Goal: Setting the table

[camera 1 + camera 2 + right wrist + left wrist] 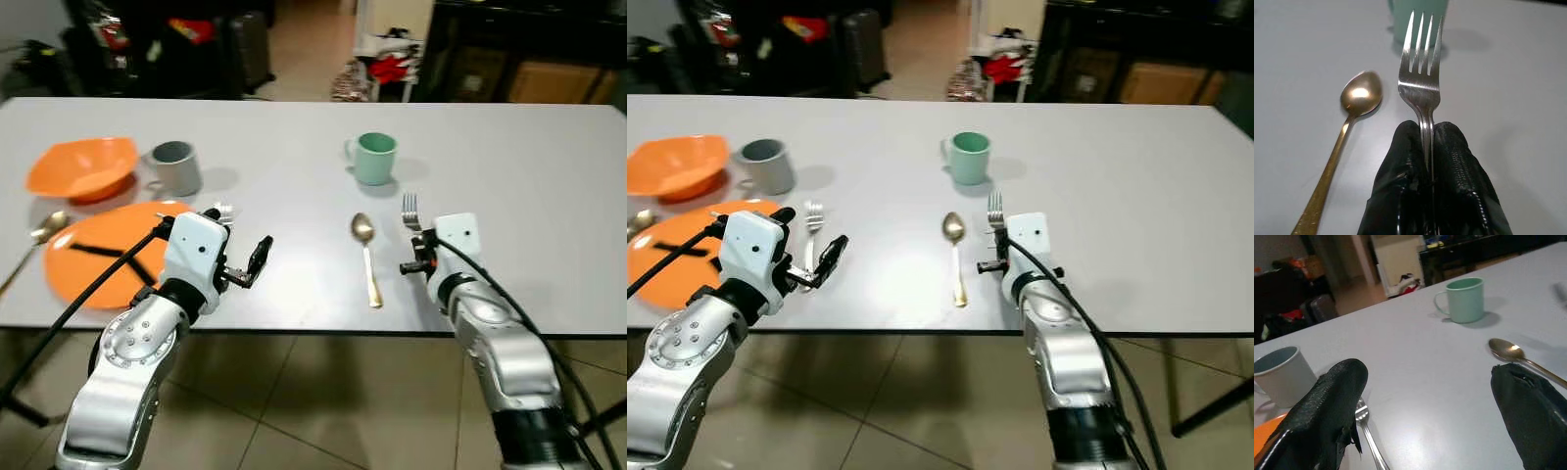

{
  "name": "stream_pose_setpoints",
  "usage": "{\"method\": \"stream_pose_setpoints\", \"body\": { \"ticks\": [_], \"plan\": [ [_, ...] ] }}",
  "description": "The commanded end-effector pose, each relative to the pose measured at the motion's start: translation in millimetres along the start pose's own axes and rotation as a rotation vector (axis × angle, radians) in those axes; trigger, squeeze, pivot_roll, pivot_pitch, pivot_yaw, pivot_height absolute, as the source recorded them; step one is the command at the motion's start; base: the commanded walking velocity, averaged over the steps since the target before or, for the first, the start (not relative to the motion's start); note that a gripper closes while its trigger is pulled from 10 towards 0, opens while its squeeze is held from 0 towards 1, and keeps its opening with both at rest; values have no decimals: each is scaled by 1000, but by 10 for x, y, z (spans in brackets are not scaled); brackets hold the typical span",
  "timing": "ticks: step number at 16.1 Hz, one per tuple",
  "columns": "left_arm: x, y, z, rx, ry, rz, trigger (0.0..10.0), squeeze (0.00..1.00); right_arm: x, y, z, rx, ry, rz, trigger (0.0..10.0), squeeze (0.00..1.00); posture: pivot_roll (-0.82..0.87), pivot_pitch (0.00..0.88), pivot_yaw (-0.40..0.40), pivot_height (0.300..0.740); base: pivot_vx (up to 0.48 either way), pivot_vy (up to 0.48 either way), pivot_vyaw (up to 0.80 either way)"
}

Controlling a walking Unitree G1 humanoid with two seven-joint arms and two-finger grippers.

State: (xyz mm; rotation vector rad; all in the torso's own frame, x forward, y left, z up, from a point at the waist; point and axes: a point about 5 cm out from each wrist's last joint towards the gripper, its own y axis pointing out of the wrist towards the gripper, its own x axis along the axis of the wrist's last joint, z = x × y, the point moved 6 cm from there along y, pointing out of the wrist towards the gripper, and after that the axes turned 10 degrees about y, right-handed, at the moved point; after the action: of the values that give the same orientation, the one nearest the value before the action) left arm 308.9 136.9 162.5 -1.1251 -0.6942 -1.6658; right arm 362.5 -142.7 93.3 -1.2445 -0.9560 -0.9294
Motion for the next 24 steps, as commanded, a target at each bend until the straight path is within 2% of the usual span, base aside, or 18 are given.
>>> {"method": "stream_pose_setpoints", "body": {
  "ticks": [1,4,9,16,24],
  "plan": [
    [35,32,-46,-51,2,-16,10000,0,51,90,9,-10,1,-11,10000,0,-26,32,38,740,0,0,0],
    [69,1,-49,-98,19,-29,10000,0,47,269,88,-12,19,12,10000,0,-7,36,32,740,0,0,0],
    [38,-103,-91,-138,26,-19,10000,0,20,401,142,-25,33,12,10000,0,17,38,15,740,0,0,0],
    [50,-174,-241,-251,37,-19,10000,0,-112,488,95,-77,39,80,10000,0,38,39,32,740,0,0,0],
    [81,-179,-343,-358,42,-25,10000,0,-291,463,24,-141,60,140,10000,0,43,45,72,740,0,0,0]
  ]
}}
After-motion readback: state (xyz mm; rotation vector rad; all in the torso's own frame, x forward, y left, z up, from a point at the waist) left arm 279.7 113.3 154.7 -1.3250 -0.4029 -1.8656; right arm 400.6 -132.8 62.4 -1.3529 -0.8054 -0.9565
